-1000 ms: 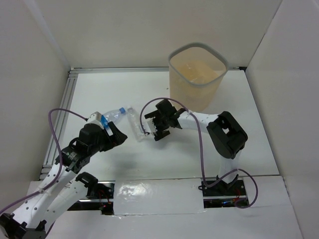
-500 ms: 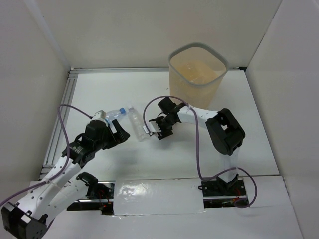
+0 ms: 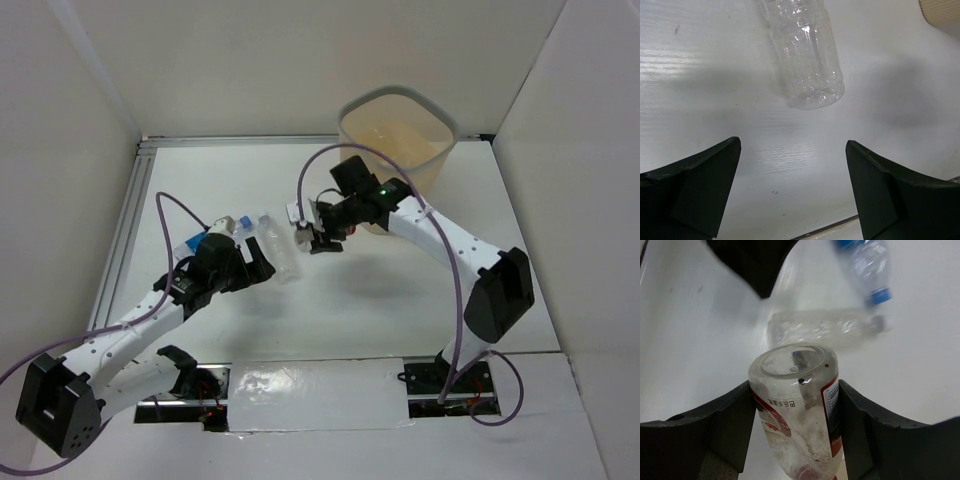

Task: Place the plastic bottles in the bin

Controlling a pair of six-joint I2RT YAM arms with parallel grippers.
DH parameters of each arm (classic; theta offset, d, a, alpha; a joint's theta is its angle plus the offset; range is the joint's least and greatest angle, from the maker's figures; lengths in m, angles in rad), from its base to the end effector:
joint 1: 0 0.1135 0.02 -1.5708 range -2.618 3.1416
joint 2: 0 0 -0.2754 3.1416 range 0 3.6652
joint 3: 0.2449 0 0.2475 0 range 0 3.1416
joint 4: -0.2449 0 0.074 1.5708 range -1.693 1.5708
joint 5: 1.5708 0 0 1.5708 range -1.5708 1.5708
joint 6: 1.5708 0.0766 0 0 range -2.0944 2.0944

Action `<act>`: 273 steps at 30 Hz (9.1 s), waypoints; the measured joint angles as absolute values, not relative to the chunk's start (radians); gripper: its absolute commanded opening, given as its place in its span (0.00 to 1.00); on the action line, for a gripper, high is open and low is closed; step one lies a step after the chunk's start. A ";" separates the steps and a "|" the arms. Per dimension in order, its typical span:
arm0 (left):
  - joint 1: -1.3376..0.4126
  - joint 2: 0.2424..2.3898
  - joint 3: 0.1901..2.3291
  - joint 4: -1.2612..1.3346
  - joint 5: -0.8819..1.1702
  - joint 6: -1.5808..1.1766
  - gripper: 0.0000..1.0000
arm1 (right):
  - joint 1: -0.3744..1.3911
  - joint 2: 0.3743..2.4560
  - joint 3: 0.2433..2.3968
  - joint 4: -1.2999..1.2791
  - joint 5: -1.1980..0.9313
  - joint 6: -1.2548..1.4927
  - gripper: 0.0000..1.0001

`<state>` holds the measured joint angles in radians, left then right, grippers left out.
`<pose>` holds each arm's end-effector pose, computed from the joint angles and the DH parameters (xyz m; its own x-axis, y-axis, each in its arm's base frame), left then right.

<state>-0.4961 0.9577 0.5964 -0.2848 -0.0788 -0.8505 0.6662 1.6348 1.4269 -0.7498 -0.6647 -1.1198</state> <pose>0.2029 -0.1029 0.2195 -0.6644 -0.4924 -0.5623 -0.1214 0.8134 -0.5689 0.2556 0.2610 0.2877 0.4087 -0.5798 -0.7048 -0.9123 -0.2808 -0.2980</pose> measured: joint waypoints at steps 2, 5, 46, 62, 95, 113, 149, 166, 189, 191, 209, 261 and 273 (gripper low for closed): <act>-0.502 0.974 0.596 -0.275 -0.082 -0.839 0.99 | 0.667 1.611 1.507 -0.727 -0.682 -1.048 0.11; -0.514 0.978 0.597 -0.266 -0.086 -0.839 0.99 | 0.668 1.568 1.565 -0.668 -0.683 -0.949 0.10; -0.675 1.419 0.802 -0.142 -0.384 -0.810 0.99 | 0.120 1.377 1.452 -0.396 -0.801 -0.371 1.00; -0.703 1.710 0.975 -0.180 -0.467 -0.818 0.68 | 0.031 0.893 1.147 -0.547 -0.851 -0.507 1.00; -0.854 1.667 1.719 0.104 -0.039 -0.585 0.23 | -0.051 0.757 0.856 -1.030 -0.915 -1.027 0.02; -0.854 2.165 2.229 0.183 -0.281 -0.528 0.64 | -0.077 0.618 0.839 -1.027 -0.900 -1.028 0.49; -0.529 1.303 1.398 -0.105 -0.226 -0.404 0.65 | -0.096 0.619 0.770 -0.938 -0.849 -0.948 1.00; -0.227 1.566 1.217 -0.565 -0.139 -0.183 0.85 | -0.096 0.704 0.751 -0.928 -0.855 -0.963 1.00; -0.297 1.779 1.250 -0.433 -0.399 0.023 0.97 | -0.096 0.723 0.751 -0.926 -0.848 -0.982 1.00; -0.299 1.793 1.250 -0.433 -0.398 0.026 0.97 | -0.096 0.726 0.751 -0.926 -0.847 -0.983 1.00; -0.285 1.940 1.320 -0.418 -0.367 0.015 0.70 | -0.104 0.736 0.751 -0.926 -0.841 -0.983 1.00; -0.475 2.173 2.197 0.600 0.526 -1.232 0.36 | -0.105 0.659 0.694 -0.950 -0.823 -1.135 0.12; -0.531 2.125 2.191 0.397 0.317 -0.934 0.46 | -0.105 0.656 0.694 -0.949 -0.826 -1.134 0.39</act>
